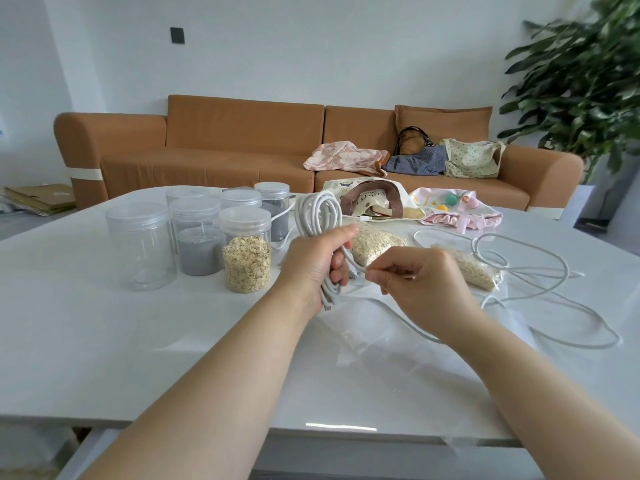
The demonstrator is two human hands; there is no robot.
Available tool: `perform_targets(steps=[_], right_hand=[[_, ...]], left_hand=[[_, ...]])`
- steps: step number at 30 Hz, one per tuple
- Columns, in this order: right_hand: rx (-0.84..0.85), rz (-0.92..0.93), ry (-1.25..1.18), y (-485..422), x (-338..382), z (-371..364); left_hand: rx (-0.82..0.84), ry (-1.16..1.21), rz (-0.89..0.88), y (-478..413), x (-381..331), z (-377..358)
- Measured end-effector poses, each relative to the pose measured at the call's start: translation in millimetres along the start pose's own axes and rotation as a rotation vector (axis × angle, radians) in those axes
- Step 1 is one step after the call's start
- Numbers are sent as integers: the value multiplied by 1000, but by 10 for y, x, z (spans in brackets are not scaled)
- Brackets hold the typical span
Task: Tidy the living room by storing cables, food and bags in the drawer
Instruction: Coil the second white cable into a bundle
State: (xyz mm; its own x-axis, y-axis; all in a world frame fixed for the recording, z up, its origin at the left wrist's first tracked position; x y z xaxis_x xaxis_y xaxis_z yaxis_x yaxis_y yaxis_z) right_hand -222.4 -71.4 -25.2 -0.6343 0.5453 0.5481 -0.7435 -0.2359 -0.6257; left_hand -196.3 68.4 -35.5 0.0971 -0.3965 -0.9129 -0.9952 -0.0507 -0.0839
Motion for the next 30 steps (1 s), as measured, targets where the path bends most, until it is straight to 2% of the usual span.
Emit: perform_targets(steps=[5, 11, 15, 17, 20, 27, 30], right_hand=[[16, 43, 18, 2, 5, -8], [10, 39, 117, -35, -52, -7], [106, -4, 309, -58, -176, 6], [184, -97, 455, -81, -295, 39], [120, -237, 494, -118, -440, 175], [-204, -364, 294, -137, -446, 315], [-240, -381, 251, -143, -413, 336]], left_hand=[[-87, -3, -73, -7, -11, 25], [104, 488, 26, 51, -75, -69], [141, 627, 72, 85, -110, -59], [155, 661, 63, 62, -137, -22], [139, 586, 34, 7, -141, 27], [59, 196, 66, -3, -75, 12], [-15, 26, 44, -2, -72, 22]])
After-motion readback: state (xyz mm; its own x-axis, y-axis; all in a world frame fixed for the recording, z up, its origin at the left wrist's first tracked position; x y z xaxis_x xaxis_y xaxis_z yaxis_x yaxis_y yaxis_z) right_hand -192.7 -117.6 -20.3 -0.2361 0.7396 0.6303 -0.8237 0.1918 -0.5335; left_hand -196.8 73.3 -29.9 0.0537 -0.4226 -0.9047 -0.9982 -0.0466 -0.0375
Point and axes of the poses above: each hand's wrist, its own y-axis away from the middle knuckle, its own z-axis out of the back of the hand, x = y × z, the point moved 3 cm from there along -y, towards the middle knuckle, and after that the axes turned 3 degrees about y, right-handed, at the moved point
